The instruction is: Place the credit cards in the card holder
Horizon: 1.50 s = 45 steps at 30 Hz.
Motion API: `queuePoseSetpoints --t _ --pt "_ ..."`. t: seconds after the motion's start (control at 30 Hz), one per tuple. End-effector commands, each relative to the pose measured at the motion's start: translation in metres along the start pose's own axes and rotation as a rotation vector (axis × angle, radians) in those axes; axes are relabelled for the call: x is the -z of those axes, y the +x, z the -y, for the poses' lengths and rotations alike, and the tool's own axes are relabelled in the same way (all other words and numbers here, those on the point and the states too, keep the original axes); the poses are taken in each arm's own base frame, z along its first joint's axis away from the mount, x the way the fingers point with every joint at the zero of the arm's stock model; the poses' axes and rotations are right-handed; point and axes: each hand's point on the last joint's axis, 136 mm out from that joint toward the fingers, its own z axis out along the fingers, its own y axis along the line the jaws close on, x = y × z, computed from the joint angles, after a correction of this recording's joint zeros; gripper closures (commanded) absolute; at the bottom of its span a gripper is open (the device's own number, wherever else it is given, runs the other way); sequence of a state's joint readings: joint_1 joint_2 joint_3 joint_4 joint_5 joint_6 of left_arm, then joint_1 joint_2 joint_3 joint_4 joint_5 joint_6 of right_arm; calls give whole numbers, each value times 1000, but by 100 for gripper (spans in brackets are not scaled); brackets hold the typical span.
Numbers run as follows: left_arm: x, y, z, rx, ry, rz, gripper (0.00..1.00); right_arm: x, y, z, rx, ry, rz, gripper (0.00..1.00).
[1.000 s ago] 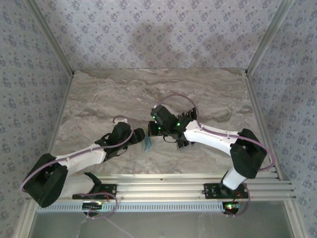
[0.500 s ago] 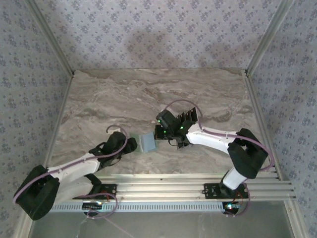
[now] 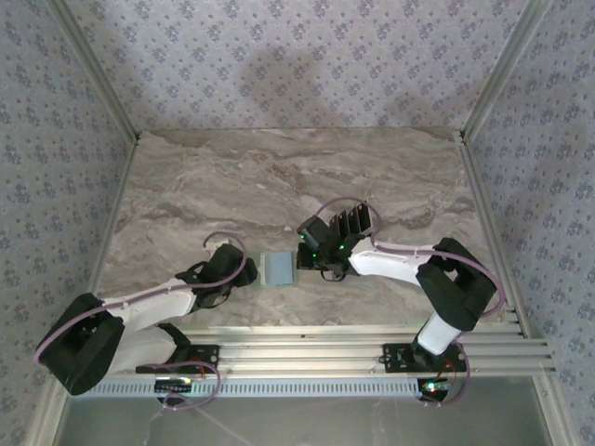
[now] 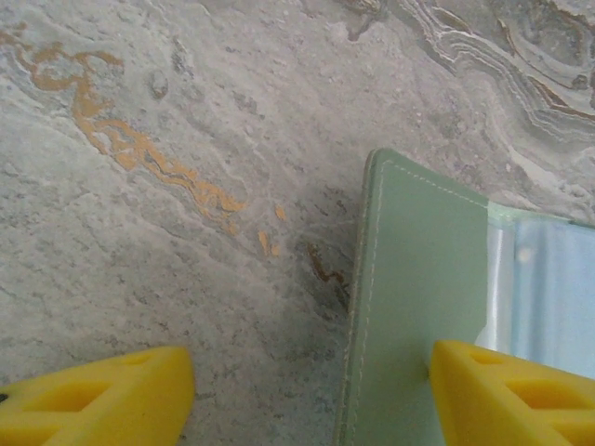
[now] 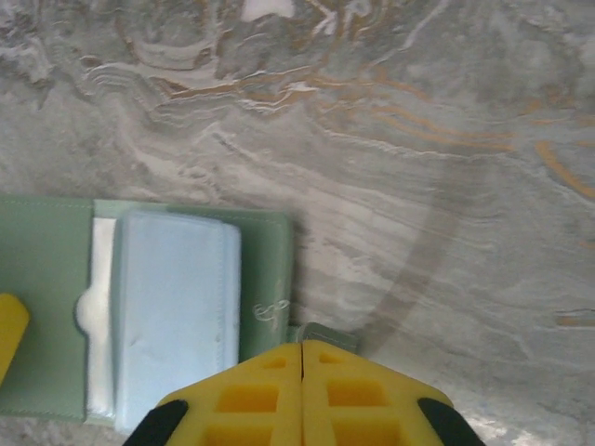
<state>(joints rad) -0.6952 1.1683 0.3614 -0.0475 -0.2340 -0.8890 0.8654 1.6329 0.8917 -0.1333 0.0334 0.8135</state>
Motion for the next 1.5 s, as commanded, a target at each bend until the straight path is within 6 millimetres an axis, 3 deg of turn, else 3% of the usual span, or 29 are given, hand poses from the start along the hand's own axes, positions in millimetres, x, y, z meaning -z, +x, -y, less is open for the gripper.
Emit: queuePoseSetpoints --t 0.0,0.17,0.37,0.57,0.77,0.9,1.1,1.3,1.47 --pt "-6 -4 -13 -32 -77 20 29 -6 7 25 -20 87 -7 87" --pt "-8 -7 -12 -41 -89 29 28 -5 10 37 -27 132 -12 78" --pt "4 -28 1 -77 -68 65 24 10 2 27 -28 95 14 67" --pt "29 -53 10 -91 -40 116 19 42 -10 1 3 22 61 56" --pt "56 -65 38 -55 117 143 18 56 -12 -37 50 -92 40 56" --pt "65 -70 66 -10 254 142 18 46 -12 -54 59 -137 17 71" --pt "62 -70 95 54 378 119 18 16 -5 -61 60 -145 -39 83" --pt "49 -57 110 45 430 80 18 -9 2 -52 47 -122 -74 91" --pt "41 -48 114 23 444 62 18 -22 10 -38 31 -95 -96 92"
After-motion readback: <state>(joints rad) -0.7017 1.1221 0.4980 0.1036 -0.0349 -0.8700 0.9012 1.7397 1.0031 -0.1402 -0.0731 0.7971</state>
